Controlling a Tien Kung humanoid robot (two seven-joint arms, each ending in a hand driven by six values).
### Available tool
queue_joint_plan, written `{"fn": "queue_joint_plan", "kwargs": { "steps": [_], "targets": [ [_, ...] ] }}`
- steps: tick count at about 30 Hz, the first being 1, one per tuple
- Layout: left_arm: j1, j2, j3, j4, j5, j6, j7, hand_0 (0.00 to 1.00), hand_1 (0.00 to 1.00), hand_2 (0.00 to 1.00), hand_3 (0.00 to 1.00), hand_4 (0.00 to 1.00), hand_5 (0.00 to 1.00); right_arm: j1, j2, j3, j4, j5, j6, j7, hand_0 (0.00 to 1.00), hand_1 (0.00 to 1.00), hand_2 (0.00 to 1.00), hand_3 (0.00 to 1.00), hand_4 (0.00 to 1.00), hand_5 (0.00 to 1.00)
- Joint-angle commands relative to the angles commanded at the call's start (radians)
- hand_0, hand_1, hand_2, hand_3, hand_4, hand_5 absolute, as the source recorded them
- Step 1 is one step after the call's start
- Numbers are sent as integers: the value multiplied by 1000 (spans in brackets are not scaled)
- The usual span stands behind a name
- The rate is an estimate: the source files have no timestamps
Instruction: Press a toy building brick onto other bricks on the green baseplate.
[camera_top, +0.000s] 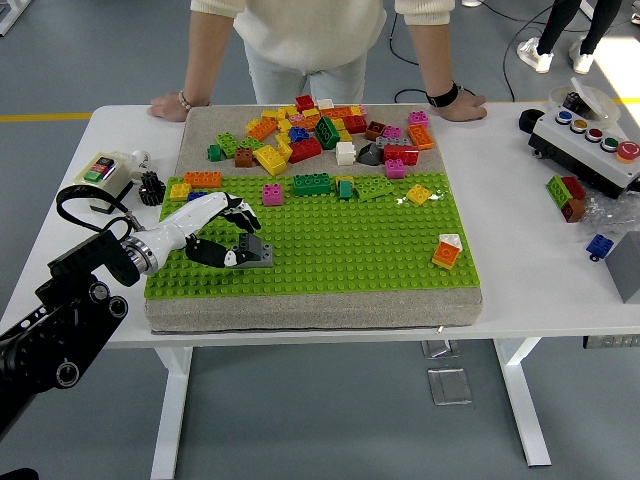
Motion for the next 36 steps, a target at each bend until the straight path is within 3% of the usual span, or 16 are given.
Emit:
{"fn": "queue_joint_plan", "kwargs": {
  "steps": [19,20,25,36],
  "targets": [
    [0,-1,-10,1,-18,-21,-25,706,648,597,580,896,13,0,1,0,0,1,0,0,761,688,732,686,965,489],
    [0,-1,-10,1,-19,-22,-26,735,686,629,632,966,47,-1,1,0,0,1,0,1,761,688,732,684,963,487],
    [2,-1,-15,-3,-30,-26,-32,735,686,629,632,966,47,-2,2,-2,0,2,0,0,761,688,732,684,963,487],
    [14,6,-36,-54,-48,-45,-33,750,712,663,673,998,68,-1,2,-5,0,4,0,0,761,688,732,684,963,486]
  ]
}}
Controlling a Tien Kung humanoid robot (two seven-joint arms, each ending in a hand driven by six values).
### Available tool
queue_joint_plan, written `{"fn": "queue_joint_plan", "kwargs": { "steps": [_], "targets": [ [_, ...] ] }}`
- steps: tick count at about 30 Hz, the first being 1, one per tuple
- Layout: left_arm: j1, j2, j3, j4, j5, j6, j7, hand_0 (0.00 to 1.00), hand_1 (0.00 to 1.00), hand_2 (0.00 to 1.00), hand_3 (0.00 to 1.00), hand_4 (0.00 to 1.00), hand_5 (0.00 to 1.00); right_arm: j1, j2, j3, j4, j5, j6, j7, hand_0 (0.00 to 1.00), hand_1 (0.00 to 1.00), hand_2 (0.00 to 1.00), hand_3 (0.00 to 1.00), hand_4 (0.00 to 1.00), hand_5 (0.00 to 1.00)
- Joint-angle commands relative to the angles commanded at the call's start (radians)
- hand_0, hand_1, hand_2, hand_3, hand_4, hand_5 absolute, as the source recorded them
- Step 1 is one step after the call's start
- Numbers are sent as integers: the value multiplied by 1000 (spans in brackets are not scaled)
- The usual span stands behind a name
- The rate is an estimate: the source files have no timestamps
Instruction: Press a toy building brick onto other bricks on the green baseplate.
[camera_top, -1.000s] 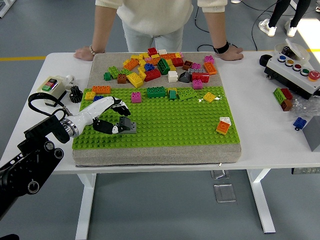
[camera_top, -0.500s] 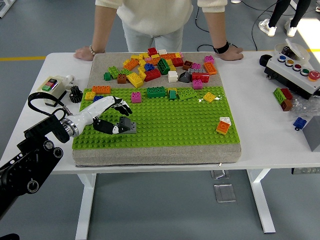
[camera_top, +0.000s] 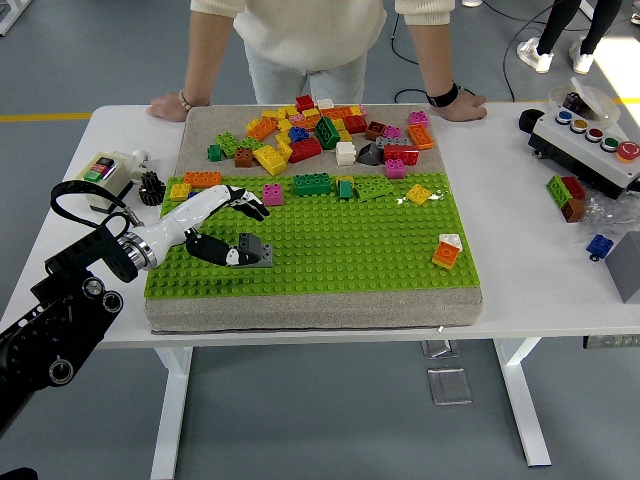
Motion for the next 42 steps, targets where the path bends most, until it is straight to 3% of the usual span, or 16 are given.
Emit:
{"fn": "queue_joint_plan", "kwargs": {
  "steps": [1,2,7,8,19,22,42],
  "targets": [
    [3,2,-2,-7,0,-2,1,750,712,663,673,998,68,0,0,0,0,0,0,0,761,688,732,684,963,486],
    [11,6,-10,-24,1,-7,4,806,762,744,669,998,188,0,0,-1,0,0,0,0,761,688,733,683,962,486],
    [52,27,-32,-85,12,-30,20,806,762,744,669,998,188,-1,0,-1,0,-1,0,0,761,688,733,683,962,486],
    [59,31,-35,-94,14,-33,21,906,845,797,632,998,310,-1,-1,-1,0,-1,0,0,760,688,733,683,962,486],
    [99,59,-73,-129,51,-43,33,936,863,813,588,998,323,0,-4,4,0,0,3,-1,761,688,732,683,962,486],
    [101,62,-77,-124,68,-40,36,962,877,847,582,998,367,1,-4,6,0,0,3,-1,761,688,732,683,962,486],
    [99,47,-55,-99,85,-43,44,974,887,860,579,998,402,3,-4,8,0,2,4,-1,760,688,733,683,963,486]
  ]
}}
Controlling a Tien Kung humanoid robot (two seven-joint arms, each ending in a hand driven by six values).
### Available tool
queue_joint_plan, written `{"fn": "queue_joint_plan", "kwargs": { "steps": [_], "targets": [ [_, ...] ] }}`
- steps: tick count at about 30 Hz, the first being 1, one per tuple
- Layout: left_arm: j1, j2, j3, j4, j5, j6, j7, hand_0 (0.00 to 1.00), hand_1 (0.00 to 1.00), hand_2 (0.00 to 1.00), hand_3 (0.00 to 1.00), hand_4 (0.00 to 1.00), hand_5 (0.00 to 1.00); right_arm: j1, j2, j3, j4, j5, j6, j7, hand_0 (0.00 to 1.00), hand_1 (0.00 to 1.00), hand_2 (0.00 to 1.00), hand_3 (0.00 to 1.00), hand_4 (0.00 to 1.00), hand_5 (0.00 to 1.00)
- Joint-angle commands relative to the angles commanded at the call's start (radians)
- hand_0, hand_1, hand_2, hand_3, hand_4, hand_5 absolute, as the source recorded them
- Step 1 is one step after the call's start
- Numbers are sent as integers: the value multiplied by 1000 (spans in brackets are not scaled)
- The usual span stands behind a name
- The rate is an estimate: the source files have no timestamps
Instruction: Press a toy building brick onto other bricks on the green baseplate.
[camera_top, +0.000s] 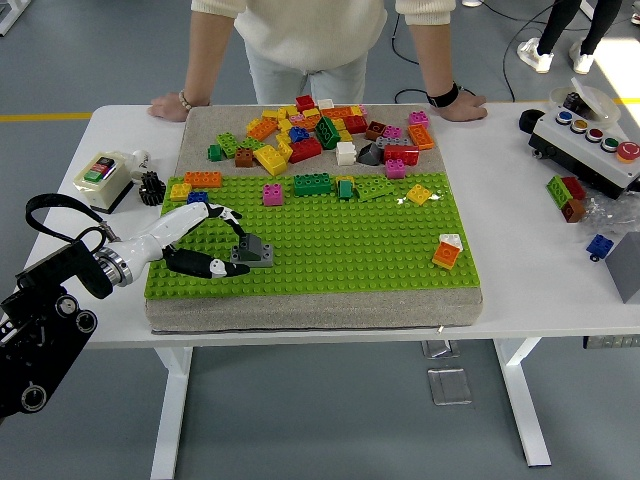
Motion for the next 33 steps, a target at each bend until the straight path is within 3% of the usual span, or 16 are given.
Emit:
{"fn": "queue_joint_plan", "kwargs": {
  "steps": [33],
  "targets": [
    [-5,-9,15,44,-13,6,-1,979,886,853,582,998,390,-2,2,-4,0,0,-2,-1,761,689,732,685,966,487]
  ]
}}
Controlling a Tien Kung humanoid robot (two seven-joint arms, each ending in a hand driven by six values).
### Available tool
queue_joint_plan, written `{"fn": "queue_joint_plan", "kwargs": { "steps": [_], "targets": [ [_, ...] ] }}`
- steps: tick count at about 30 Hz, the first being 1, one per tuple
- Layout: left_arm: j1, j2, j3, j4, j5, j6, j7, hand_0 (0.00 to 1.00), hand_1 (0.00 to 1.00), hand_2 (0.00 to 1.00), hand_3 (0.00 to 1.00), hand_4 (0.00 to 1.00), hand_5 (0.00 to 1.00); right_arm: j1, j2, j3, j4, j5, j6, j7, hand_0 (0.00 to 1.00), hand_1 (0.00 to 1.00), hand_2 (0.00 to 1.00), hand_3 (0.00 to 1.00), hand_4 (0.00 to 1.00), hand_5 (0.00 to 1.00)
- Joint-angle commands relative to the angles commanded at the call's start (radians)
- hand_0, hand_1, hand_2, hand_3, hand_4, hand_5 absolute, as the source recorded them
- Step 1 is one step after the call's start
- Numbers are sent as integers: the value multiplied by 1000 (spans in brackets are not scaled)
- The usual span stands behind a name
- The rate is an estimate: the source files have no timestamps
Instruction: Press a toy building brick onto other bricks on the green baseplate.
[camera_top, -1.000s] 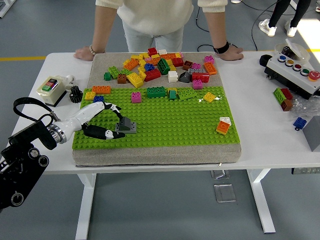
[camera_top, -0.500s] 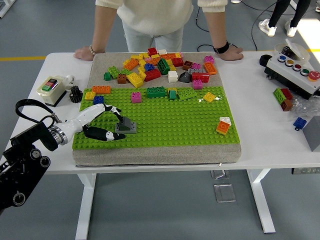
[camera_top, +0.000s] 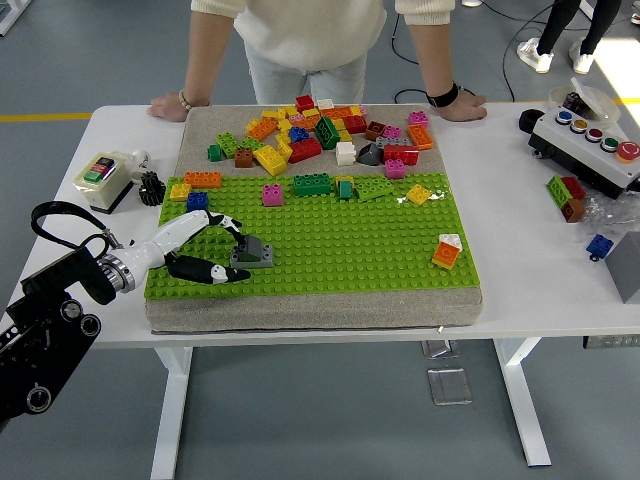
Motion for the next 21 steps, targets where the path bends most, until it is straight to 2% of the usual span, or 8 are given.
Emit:
{"fn": "queue_joint_plan", "kwargs": {
  "steps": [21],
  "targets": [
    [-24,-13,8,18,-5,3,1,979,883,849,583,998,380,1,-1,0,0,1,0,1,761,689,733,684,966,487]
  ]
}}
